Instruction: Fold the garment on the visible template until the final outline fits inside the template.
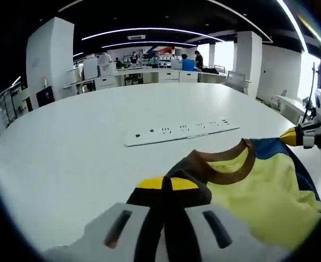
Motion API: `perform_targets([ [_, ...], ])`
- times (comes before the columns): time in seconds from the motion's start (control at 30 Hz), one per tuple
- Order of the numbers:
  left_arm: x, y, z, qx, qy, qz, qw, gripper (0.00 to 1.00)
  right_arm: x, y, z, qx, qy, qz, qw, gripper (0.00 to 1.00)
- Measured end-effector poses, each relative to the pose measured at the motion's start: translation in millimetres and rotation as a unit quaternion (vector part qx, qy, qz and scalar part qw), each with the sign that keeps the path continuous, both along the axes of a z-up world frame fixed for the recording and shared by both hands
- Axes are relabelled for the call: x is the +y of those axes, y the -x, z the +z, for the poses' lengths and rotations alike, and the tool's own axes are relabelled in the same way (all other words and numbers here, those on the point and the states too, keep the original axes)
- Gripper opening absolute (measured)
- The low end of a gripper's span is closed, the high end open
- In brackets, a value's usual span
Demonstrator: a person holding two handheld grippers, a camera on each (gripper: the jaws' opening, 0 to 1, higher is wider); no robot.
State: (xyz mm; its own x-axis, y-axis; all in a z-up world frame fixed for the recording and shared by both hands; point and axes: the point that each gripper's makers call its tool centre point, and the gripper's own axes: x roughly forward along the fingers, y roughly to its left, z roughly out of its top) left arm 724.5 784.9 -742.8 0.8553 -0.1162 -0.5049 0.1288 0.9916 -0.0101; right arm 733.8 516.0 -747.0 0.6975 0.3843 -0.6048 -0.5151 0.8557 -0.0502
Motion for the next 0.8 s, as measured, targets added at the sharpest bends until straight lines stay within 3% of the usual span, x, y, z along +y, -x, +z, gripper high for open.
perform_targets([
  [0.3,1,-7.2,-1.1,0.005,-0.047,-0.023,0.9986,0.00,-1,-1,-12.2,0.017,0.010,0.003,0.9998,0.00],
  [0.4,4,-4.4,3.2,0.006,-0.048,-0.019,0.9987,0.01,-1,1,-12.3,0.020,0.011,0.010,0.9997,0.00],
  [0.53,11,1.7,13.4,0.001,-0.045,-0.009,0.9990,0.24,-2,3,-0.7,0.020,-0.007,0.007,0.9997,0.28],
  [0.7,18,16.2,28.5,-0.004,-0.023,-0.003,0.9997,0.37,4,17,19.9,0.032,-0.058,0.009,0.9978,0.51],
  [0.8,23,26.5,37.8,-0.013,-0.033,-0.010,0.9993,0.45,7,30,28.1,0.046,-0.075,0.012,0.9960,0.65],
])
